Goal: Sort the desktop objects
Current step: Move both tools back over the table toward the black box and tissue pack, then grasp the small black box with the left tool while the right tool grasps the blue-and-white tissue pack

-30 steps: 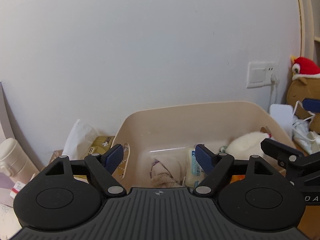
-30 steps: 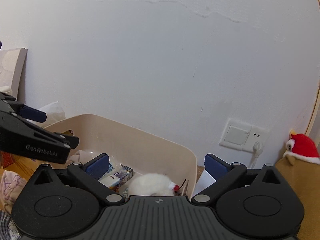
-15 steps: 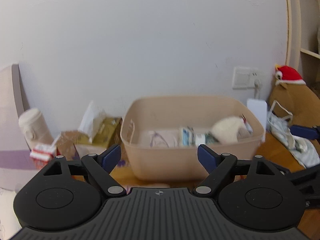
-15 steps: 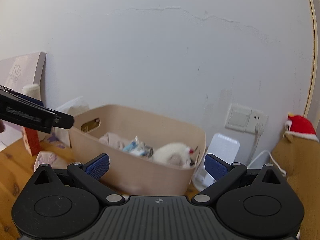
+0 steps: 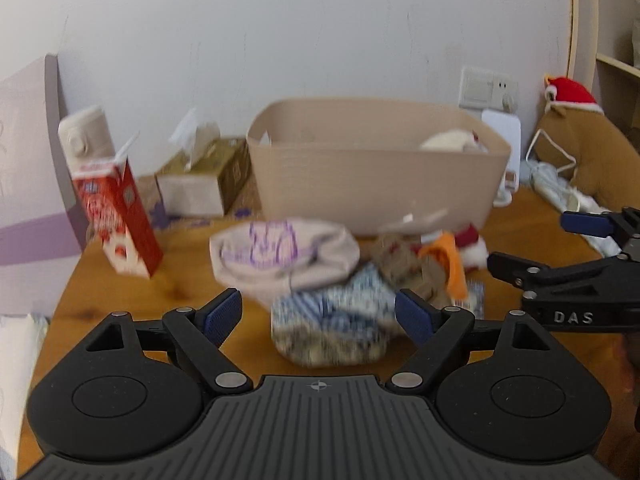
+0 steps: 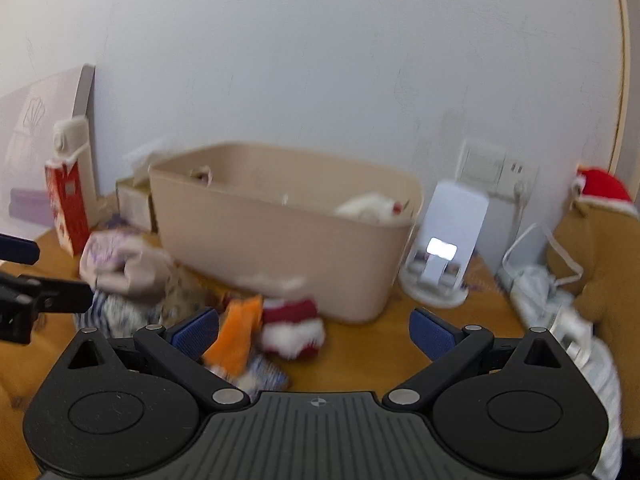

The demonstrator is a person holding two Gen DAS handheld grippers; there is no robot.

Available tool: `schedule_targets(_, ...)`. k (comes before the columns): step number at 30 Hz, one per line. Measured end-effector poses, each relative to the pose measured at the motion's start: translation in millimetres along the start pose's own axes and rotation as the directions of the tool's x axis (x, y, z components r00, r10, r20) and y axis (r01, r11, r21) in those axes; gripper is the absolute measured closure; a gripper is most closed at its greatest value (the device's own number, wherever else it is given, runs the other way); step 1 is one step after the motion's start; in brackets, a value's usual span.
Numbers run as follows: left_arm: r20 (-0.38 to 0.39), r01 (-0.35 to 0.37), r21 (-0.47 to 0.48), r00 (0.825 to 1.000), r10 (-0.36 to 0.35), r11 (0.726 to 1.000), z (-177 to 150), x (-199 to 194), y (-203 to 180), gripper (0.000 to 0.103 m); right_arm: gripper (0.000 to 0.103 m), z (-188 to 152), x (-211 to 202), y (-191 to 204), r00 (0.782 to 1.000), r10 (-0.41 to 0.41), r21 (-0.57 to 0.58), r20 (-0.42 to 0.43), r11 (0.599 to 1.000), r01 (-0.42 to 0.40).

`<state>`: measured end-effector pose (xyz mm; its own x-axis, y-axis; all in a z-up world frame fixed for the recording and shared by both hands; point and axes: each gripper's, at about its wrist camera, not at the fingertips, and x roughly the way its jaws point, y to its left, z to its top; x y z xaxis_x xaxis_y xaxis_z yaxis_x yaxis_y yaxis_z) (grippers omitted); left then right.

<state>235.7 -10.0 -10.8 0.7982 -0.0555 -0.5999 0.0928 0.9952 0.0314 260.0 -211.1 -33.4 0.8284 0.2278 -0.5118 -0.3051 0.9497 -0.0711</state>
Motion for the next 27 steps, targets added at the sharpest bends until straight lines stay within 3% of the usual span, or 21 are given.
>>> schedule_targets(12, -0.077, 0.016, -0.021, 0.997, -0.018, 1.000, -43, -4, -6, 0.018, 0.000, -36, 22, 20, 0.991, 0.057, 0.016, -0.121, 0.998, -0.055)
schedule_targets(24, -0.112, 0.099, -0.009, 0.989, -0.099, 0.995, -59, -11, -13, 0.018, 0.000, -44, 35, 32, 0.983, 0.087, 0.030, -0.162, 0.996, -0.084)
schedule_targets(27, -0.131, 0.086, -0.003, 0.988, -0.085, 0.996, -61, -4, -17, 0.018, 0.000, -42, 39, 32, 0.982, 0.090, 0.039, -0.163, 0.996, -0.085)
